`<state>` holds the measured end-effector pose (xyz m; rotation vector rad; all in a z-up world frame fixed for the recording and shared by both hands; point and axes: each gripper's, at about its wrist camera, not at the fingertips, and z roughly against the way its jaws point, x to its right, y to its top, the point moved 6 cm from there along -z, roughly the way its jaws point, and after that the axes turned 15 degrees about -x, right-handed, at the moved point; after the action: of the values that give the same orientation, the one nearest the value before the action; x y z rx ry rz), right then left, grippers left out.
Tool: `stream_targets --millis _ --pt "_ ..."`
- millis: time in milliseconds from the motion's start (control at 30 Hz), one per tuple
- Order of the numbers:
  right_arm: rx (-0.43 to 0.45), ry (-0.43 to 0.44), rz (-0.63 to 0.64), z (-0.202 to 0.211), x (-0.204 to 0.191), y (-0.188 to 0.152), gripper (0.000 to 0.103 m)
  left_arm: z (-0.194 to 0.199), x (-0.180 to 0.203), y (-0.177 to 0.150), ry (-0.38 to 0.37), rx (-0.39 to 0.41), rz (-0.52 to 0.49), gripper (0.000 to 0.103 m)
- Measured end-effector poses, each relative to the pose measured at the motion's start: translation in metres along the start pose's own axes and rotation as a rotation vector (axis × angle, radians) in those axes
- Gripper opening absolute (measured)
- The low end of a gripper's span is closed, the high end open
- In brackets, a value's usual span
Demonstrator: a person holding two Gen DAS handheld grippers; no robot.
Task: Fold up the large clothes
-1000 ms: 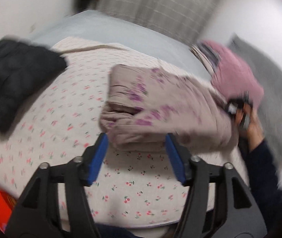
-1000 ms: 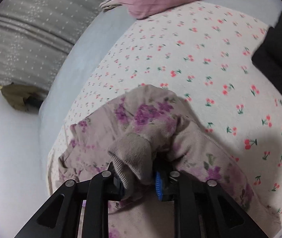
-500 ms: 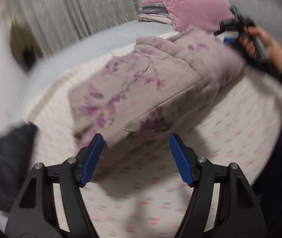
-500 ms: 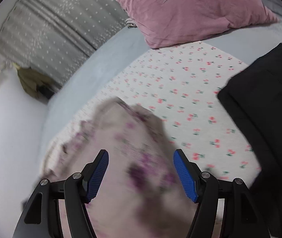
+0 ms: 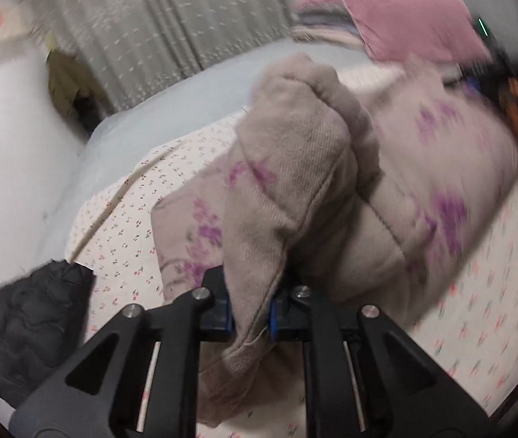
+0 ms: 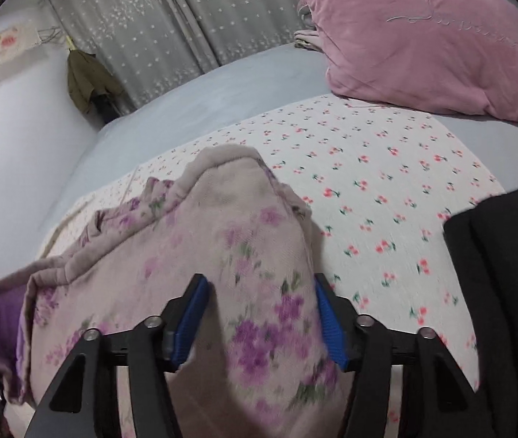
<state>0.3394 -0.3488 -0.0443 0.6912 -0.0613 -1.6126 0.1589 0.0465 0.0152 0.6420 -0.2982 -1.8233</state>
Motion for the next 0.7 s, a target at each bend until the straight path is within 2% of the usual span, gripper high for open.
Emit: stream_targets --millis 67,100,133,200,300,400,467,600,667,700 --pt "0.006 0.046 -0.021 -0.003 0.005 0.011 0.047 -0.006 -0.03 0.016 -0.053 0.0 0.113 0.014" --pt "0.004 0.037 -0.018 -0.006 0.004 0.017 0.036 -0.013 -0.045 0.025 -0.079 -0.008 0.176 0.013" --pt "0.004 0.009 0.002 -0.01 0.002 0.021 0.018 -0.019 -0.054 0.029 -0.097 -0.014 0.218 0.012" --pt "0.028 -0.031 0.051 -0.009 -0.008 0.021 0.013 -0.034 -0.078 0.041 -0.162 -0.026 0.324 0.011" --pt "0.091 -0.072 0.087 0.014 -0.025 0.027 0.01 -0.043 -0.098 0.058 -0.239 -0.002 0.413 0.011" --pt "0.208 -0.042 0.066 0.057 -0.038 0.05 0.01 -0.037 -0.12 0.088 -0.303 0.06 0.486 0.011" --pt "0.265 -0.032 0.058 0.076 -0.047 0.068 0.009 -0.04 -0.129 0.109 -0.308 0.07 0.514 0.011" --pt "0.337 -0.093 0.037 0.079 -0.061 0.111 0.009 -0.094 -0.147 0.142 -0.309 -0.009 0.614 0.011" --pt "0.32 -0.121 -0.001 0.054 -0.056 0.13 0.009 -0.141 -0.152 0.144 -0.278 -0.086 0.658 0.011" --pt "0.299 -0.139 -0.014 0.04 -0.053 0.136 0.009 -0.176 -0.15 0.136 -0.255 -0.165 0.694 0.011"
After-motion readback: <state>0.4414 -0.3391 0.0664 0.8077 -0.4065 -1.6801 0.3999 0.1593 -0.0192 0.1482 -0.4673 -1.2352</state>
